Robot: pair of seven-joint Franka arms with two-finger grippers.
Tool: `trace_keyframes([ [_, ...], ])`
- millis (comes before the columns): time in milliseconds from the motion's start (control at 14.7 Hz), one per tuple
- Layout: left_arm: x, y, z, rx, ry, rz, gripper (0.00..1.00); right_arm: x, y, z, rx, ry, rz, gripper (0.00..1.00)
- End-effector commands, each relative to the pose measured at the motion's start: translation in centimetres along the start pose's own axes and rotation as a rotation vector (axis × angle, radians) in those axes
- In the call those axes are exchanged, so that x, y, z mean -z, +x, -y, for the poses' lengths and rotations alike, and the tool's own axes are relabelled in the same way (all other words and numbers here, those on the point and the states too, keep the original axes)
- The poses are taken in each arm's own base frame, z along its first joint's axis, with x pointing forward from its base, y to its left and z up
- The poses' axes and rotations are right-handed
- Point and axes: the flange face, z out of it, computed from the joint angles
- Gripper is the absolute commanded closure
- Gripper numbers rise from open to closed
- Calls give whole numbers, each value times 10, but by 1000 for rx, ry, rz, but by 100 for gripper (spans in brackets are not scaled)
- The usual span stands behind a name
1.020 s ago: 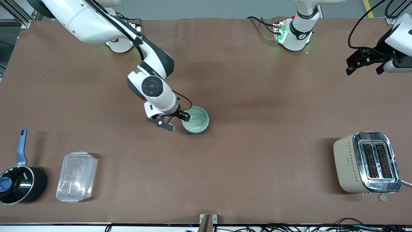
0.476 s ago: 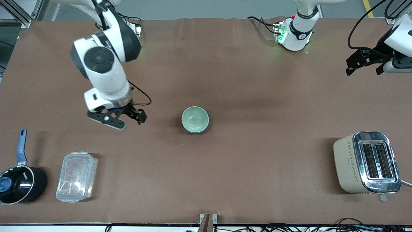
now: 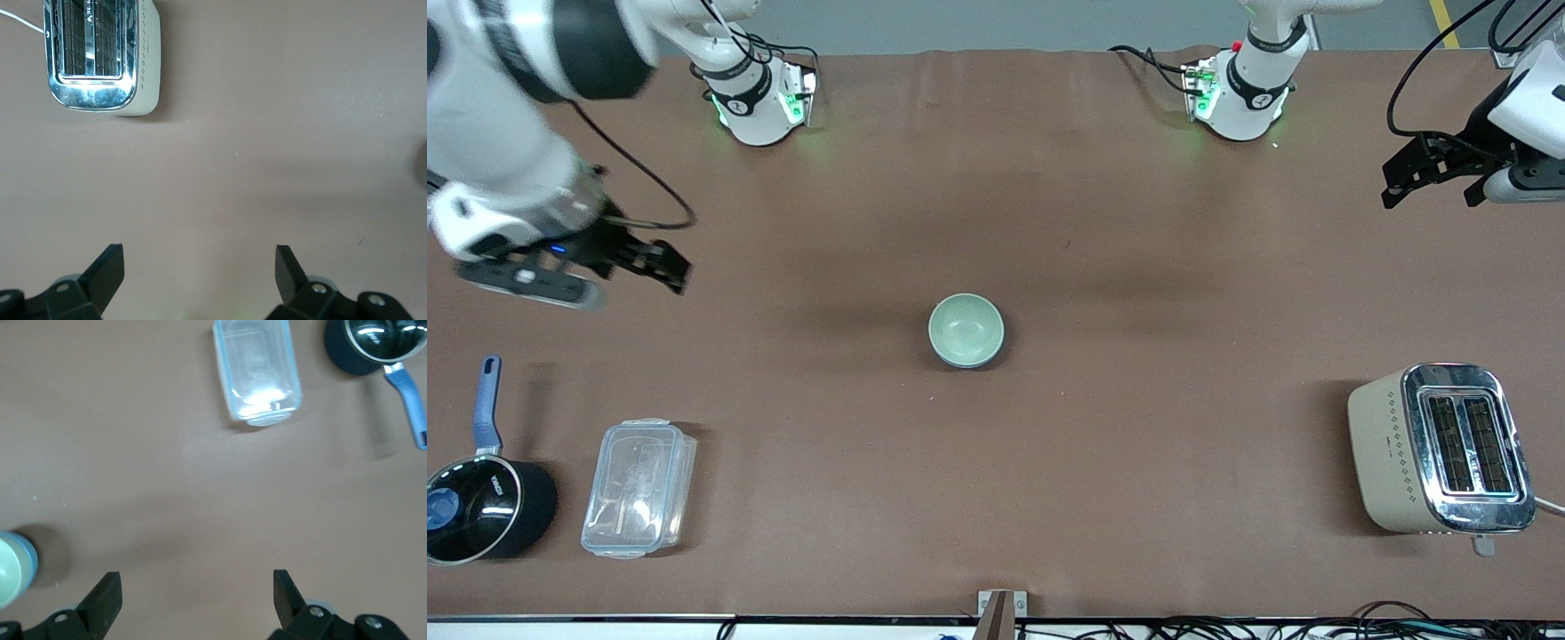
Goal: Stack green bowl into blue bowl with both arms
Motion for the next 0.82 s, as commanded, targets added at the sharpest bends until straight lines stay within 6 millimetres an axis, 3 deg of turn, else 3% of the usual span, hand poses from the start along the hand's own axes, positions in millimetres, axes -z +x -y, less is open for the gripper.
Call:
trace_keyframes([
  [0,1,1,0,-5,16,2,0,19,-11,-55,56,52,26,0],
  [204,3,2,0,-3,15,-3,0,74,-7,-103,86,61,2,0],
  [340,7,9,0,-3,14,-6,0,94,-1,-123,80,64,-31,0],
  [544,8,9,0,-3,16,-8,0,98,0,-134,134,62,-35,0],
  [748,8,9,0,-4,16,-8,0,88,-9,-136,145,54,49,0],
])
